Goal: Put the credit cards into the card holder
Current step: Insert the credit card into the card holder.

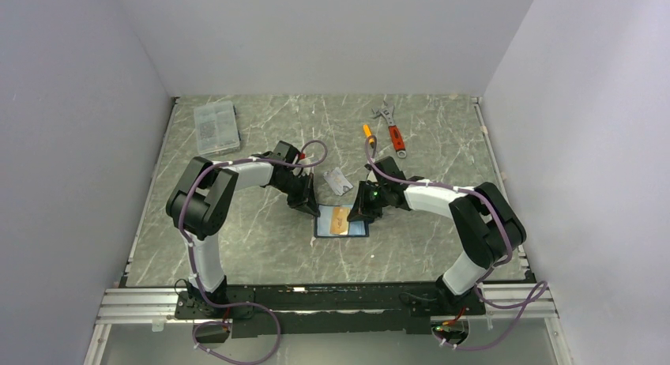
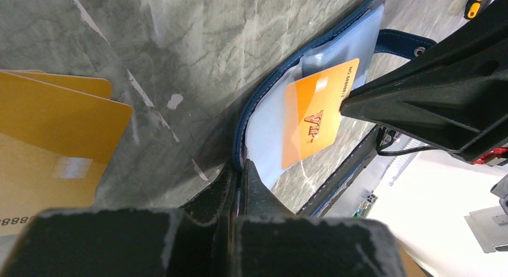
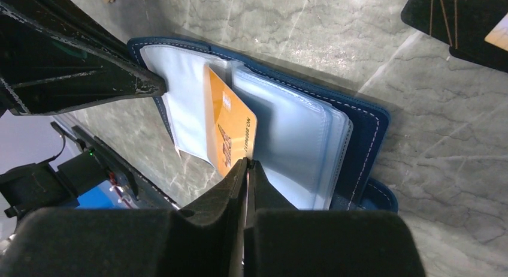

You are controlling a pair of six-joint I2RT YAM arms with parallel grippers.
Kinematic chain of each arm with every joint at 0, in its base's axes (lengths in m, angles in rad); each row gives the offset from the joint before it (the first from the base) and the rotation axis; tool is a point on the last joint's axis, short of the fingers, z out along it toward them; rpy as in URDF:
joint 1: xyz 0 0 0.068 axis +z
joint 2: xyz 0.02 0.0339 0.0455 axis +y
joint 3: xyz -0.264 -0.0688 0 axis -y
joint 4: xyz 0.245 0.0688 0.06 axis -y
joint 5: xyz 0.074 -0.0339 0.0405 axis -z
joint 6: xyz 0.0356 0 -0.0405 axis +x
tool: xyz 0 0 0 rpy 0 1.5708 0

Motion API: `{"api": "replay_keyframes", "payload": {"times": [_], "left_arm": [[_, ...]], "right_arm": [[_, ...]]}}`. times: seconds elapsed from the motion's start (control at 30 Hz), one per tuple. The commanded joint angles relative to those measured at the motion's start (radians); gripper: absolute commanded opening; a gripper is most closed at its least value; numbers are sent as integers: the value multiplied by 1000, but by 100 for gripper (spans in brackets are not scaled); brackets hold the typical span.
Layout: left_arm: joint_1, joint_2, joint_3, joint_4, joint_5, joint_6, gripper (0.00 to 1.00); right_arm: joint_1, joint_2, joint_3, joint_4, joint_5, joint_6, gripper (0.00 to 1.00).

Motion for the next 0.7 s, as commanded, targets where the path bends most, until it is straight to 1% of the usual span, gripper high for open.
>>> {"api": "replay_keyframes", "payload": {"times": [0.0,0.07,0.57,0.67], "left_arm": [[-6,-46,-2,5,-14,24,0],[-7,-47,-5,6,-14,22,0],[-9,-42,-3,7,-8,18,0],[-12,-37,2,6,-7,19,0]], "right_arm": [[-5,-9,-10,53,-32,13,3],[-5,-6,-14,60,-37,12,0],[18,73,43,41,-59,-10,0],[34,76,68,18,-39,-20,3]]}}
